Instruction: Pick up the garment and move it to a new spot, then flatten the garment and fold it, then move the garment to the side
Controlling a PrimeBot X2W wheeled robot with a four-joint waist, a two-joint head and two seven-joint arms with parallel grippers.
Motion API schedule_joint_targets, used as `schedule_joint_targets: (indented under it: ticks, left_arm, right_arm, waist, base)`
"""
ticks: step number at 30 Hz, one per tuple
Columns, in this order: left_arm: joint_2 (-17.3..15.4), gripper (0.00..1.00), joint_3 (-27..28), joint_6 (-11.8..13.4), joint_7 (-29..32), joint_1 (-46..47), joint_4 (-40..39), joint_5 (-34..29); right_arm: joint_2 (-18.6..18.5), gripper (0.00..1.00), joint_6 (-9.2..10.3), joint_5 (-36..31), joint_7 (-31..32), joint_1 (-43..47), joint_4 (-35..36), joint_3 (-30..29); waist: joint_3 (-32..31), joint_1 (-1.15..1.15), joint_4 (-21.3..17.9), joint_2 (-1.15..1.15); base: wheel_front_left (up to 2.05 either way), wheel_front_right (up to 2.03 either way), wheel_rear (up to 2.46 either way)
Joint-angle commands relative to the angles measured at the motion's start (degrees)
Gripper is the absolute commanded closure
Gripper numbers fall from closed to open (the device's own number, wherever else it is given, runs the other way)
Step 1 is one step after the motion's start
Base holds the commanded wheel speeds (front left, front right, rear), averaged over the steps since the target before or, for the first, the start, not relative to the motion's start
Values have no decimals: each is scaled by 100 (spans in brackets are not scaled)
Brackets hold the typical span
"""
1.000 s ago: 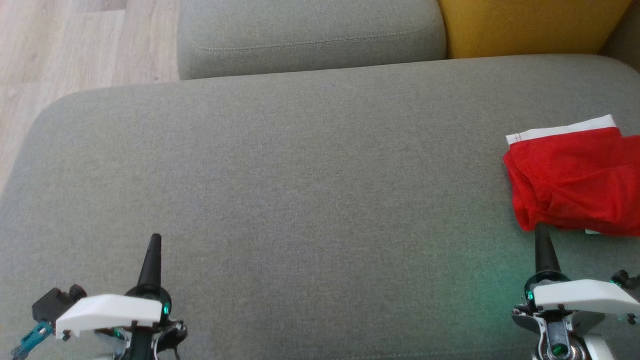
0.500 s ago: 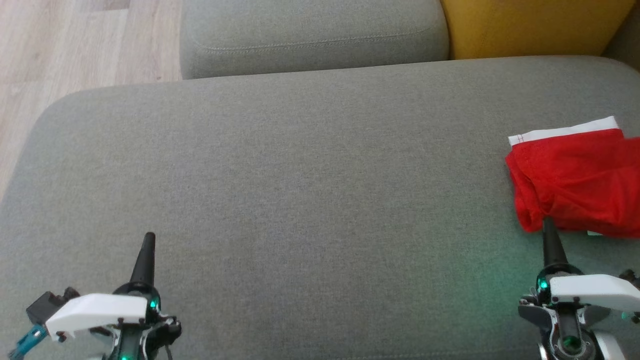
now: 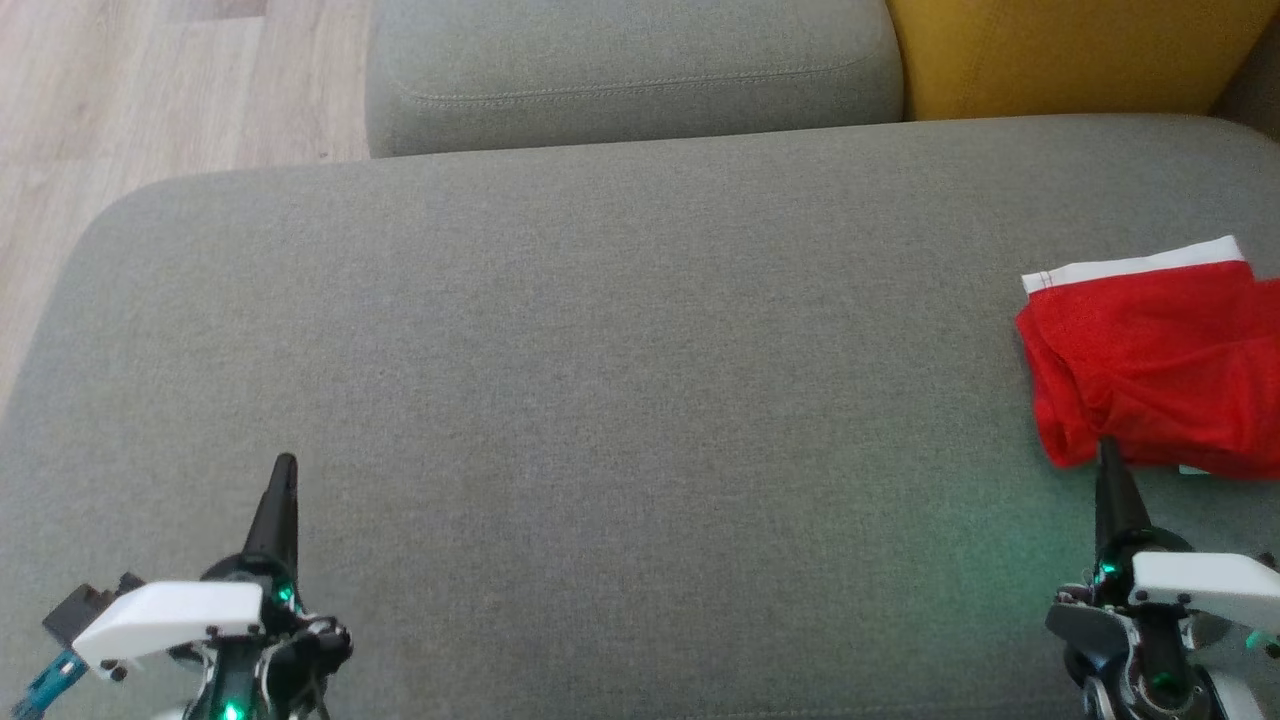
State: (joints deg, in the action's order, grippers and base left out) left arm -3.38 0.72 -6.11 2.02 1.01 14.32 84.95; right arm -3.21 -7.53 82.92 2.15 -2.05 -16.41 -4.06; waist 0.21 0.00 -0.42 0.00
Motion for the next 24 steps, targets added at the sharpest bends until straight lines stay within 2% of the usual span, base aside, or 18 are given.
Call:
schedule_joint_targets:
  ticks: [1, 15, 24]
  left_arm:
    - [-98, 100, 218, -56, 71, 386, -151, 183]
    - [-92, 100, 383, -137, 289, 501, -36, 885]
    - [-78, 100, 404, -137, 306, 503, -35, 868]
  right_arm:
    - [-114, 100, 4, 226, 58, -350, 235, 69]
    - [-108, 100, 4, 1088, 276, -396, 250, -50]
    - [-94, 100, 4, 1071, 293, -398, 249, -70]
  waist:
    - [0, 0, 5, 0]
    - [-3, 0, 42, 0]
    - [-3, 0, 42, 0]
  base:
    - [0, 0, 0]
    - [0, 0, 0]
    - [0, 0, 0]
